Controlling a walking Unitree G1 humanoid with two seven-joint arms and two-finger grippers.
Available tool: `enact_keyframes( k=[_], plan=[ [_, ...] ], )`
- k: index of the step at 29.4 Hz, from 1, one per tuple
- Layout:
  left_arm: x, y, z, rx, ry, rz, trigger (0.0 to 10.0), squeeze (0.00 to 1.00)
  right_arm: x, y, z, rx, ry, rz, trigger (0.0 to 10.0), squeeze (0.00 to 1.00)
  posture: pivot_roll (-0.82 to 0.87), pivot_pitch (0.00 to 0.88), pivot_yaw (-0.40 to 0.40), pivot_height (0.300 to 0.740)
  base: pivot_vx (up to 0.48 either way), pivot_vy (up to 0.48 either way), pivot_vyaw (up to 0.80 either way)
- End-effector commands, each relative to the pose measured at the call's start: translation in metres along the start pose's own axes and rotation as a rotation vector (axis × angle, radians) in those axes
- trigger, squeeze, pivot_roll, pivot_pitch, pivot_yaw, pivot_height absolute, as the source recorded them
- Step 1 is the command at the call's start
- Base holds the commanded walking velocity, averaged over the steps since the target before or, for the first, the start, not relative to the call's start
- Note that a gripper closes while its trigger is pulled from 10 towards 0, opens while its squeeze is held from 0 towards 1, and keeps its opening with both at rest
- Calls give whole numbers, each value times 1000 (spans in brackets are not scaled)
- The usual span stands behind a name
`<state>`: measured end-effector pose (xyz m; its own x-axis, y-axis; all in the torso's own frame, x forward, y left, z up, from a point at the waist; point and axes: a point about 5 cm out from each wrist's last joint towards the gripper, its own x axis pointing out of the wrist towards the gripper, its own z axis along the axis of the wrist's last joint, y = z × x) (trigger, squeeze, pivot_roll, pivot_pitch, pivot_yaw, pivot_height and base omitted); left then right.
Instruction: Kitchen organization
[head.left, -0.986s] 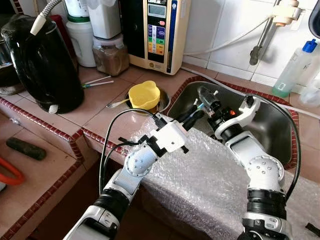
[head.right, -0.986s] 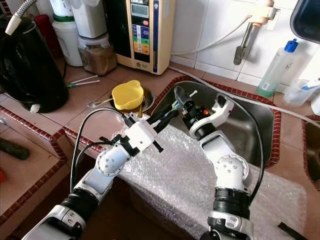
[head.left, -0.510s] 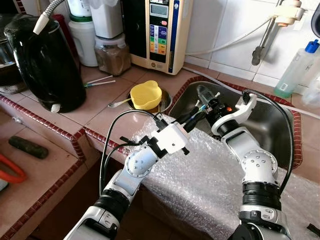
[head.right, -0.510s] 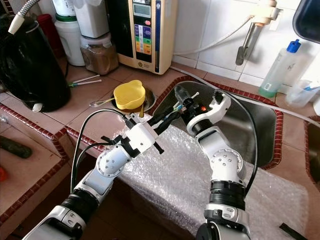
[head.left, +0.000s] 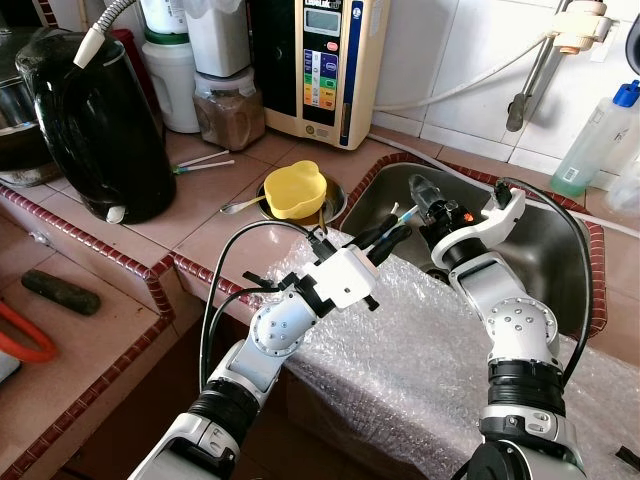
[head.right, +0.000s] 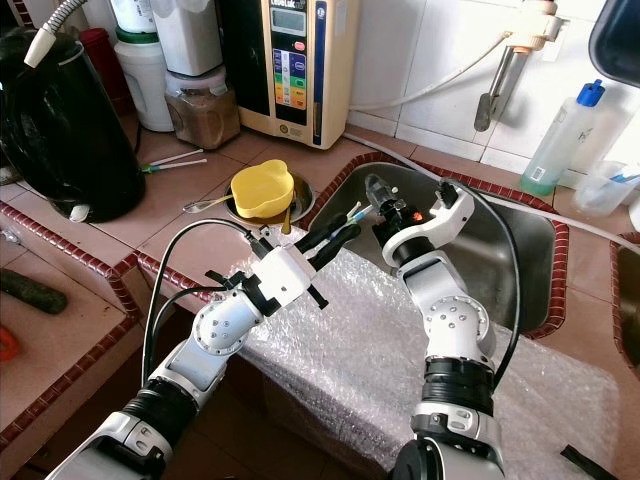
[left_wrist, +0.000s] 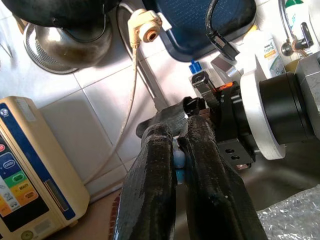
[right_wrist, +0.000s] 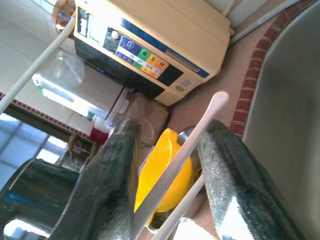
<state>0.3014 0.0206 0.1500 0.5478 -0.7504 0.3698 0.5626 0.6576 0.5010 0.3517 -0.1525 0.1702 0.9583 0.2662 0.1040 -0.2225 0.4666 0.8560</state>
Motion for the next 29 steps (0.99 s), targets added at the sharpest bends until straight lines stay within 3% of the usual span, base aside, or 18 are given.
enact_keyframes(
  k=[1, 10, 11, 12, 13, 14, 15, 16, 25, 26, 29],
  plan=[
    [1, -3, 1, -3, -6, -1, 0, 0, 1, -4, 4, -10, -7, -27, 0, 0, 3, 0, -21, 740, 0, 0, 0],
    [1, -2, -1, 12, 5, 25, 0, 0, 1, -7, 5, -8, -13, -53, 0, 0, 2, 0, -18, 740, 0, 0, 0],
    [1, -1, -1, 16, 8, 34, 784, 0, 1, -7, 5, -7, -13, -53, 0, 0, 1, 0, -17, 740, 0, 0, 0],
    [1, 0, -1, 15, 14, 41, 2784, 0, 1, -7, 5, -6, -14, -53, 0, 0, 2, 0, -17, 740, 0, 0, 0],
    [1, 1, -2, 15, 20, 49, 7451, 0, 1, -7, 5, -6, -14, -54, 0, 0, 2, 0, -17, 740, 0, 0, 0],
    [1, 1, -2, 14, 22, 56, 8157, 0, 1, -8, 4, -5, -15, -55, 0, 0, 2, 0, -17, 740, 0, 0, 0],
    [0, 2, -3, 10, 26, 59, 9608, 0, 1, -8, 4, -3, -15, -58, 0, 0, 5, 0, -17, 740, 0, 0, 0],
    [0, 2, -3, 11, 28, 58, 10000, 0, 1, -9, 4, -3, -15, -59, 0, 0, 5, 0, -17, 740, 0, 0, 0],
    [-1, 4, -7, -5, 51, 112, 10000, 0, 2, -10, 2, 14, -22, -72, 0, 0, 7, 0, -19, 740, 0, 0, 0],
    [-1, 4, -7, -14, 50, 121, 10000, 1000, 1, -10, 2, 15, -24, -73, 0, 0, 6, 0, -19, 740, 0, 0, 0],
    [0, 5, -7, -35, 48, 135, 10000, 1000, 1, -11, 6, 12, -36, -78, 0, 0, -1, 0, -17, 740, 0, 0, 0]
  ],
)
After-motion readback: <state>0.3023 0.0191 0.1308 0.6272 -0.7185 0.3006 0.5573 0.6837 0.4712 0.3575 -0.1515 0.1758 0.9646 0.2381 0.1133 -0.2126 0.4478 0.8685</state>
